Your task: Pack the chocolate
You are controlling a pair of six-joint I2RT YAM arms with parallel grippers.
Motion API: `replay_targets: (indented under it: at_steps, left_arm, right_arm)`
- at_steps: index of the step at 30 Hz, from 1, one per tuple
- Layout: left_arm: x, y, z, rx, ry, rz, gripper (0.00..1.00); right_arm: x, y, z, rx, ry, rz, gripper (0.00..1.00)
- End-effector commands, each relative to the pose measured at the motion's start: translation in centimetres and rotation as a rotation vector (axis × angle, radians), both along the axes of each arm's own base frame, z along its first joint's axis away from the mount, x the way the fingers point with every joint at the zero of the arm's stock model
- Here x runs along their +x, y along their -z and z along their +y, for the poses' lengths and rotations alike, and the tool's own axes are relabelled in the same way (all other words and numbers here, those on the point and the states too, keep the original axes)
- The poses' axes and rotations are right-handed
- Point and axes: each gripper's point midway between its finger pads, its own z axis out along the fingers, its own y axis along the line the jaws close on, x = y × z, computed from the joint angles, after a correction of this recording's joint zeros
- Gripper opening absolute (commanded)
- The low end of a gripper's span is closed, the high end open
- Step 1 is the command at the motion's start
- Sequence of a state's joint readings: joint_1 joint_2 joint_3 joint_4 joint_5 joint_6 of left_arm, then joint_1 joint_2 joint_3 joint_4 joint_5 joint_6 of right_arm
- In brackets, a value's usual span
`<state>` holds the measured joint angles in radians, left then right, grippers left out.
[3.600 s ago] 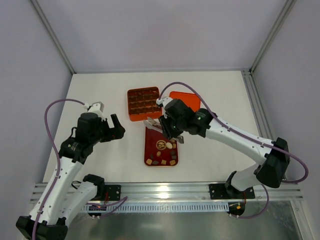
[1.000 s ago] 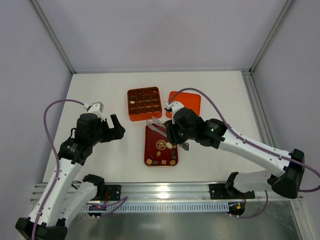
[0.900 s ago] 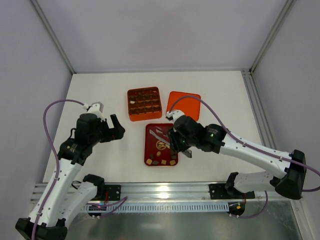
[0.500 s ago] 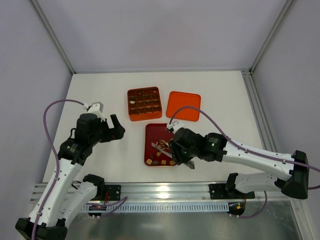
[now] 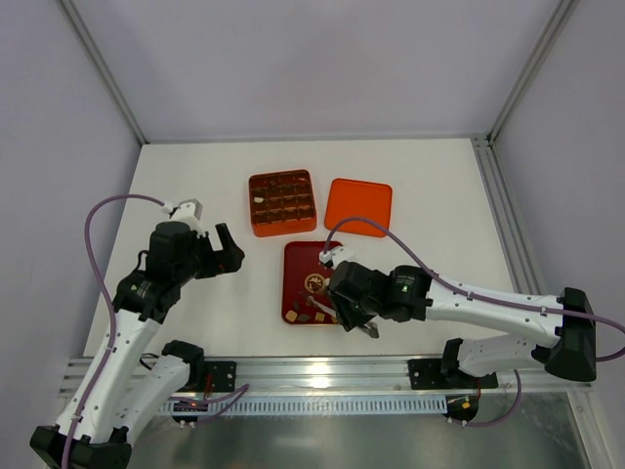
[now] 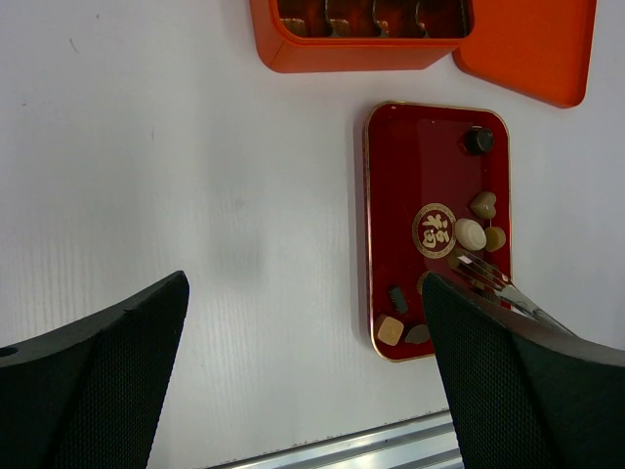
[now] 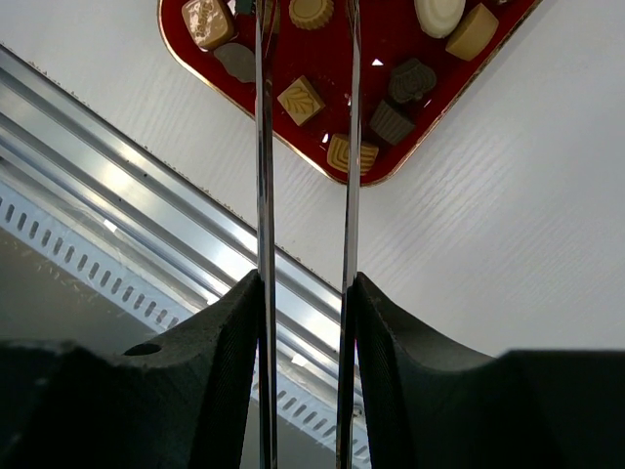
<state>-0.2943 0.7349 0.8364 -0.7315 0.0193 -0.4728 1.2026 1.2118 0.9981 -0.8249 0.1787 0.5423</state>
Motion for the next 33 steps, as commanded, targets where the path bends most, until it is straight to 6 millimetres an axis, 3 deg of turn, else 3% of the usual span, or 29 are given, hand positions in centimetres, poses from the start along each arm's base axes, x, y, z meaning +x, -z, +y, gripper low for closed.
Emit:
replay_targets:
  at_steps: [1,24,33]
  left_arm:
    - [0.4,-0.5,-0.1,-0.010,-0.007,-0.024,1.00]
    - [0.4,-0.4,-0.1,-0.010,-0.008,-0.023,1.00]
    - [0.4,-0.5,-0.1,-0.010,-0.008,-0.023,1.00]
  right_arm:
    - [0.0,-0.4,0.4,0.003,0.023,-0.011,0.43]
    - [-0.4,1.2,1.2,-0.026,-0.004,0.011,0.43]
    - [0.0,0.8,1.1,-0.041,-0.006,-0.009,0.37]
